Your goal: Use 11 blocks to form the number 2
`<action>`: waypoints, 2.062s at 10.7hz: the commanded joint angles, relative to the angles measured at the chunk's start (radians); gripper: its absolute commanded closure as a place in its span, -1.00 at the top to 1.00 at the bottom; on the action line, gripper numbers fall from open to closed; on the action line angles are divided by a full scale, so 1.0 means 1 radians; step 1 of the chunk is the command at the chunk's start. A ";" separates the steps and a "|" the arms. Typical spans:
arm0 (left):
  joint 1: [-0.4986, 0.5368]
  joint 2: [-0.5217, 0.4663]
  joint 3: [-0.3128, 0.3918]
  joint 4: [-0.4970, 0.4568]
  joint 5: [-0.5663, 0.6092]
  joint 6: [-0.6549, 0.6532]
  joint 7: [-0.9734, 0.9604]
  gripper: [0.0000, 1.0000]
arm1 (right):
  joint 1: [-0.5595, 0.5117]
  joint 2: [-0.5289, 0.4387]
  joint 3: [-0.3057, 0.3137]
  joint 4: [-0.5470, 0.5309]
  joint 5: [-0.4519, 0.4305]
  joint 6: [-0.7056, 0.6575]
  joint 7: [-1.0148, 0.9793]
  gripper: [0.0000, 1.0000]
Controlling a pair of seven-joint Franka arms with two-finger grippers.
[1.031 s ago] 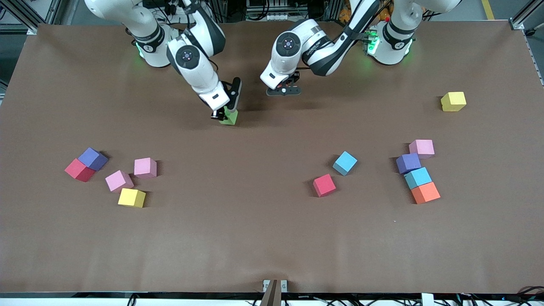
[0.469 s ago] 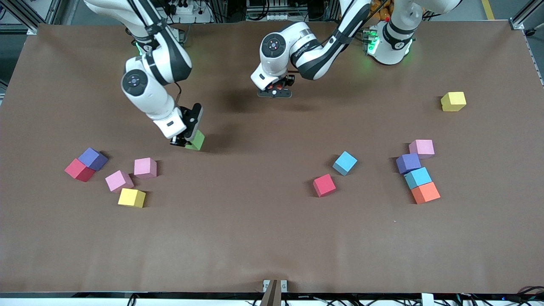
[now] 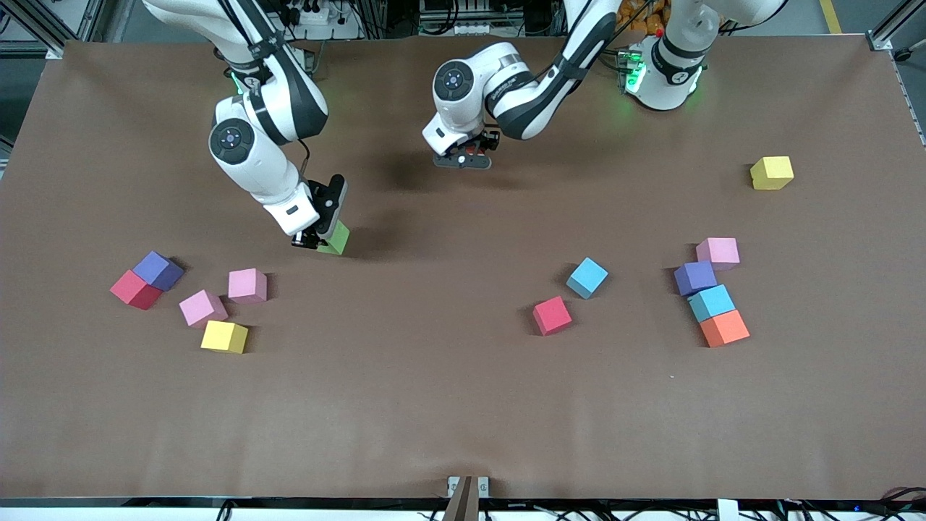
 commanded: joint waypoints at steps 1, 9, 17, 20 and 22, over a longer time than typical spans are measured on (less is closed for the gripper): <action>-0.050 0.040 0.046 0.064 0.015 -0.026 -0.015 -0.83 | -0.004 -0.004 0.006 -0.004 -0.017 -0.008 0.010 -0.89; -0.084 0.100 0.055 0.101 0.017 -0.026 -0.115 -0.35 | -0.001 0.014 0.006 -0.002 -0.016 -0.003 0.021 -0.89; -0.077 0.011 0.055 0.104 0.046 -0.043 -0.119 1.00 | 0.008 0.028 0.006 0.027 -0.017 -0.005 0.025 -0.89; -0.012 -0.074 0.053 0.107 0.017 -0.115 -0.116 1.00 | 0.042 0.028 0.009 0.034 -0.017 -0.006 0.031 -0.89; 0.050 -0.124 0.055 0.102 0.010 -0.137 -0.133 1.00 | 0.100 0.028 0.010 0.060 -0.009 -0.047 0.065 -0.88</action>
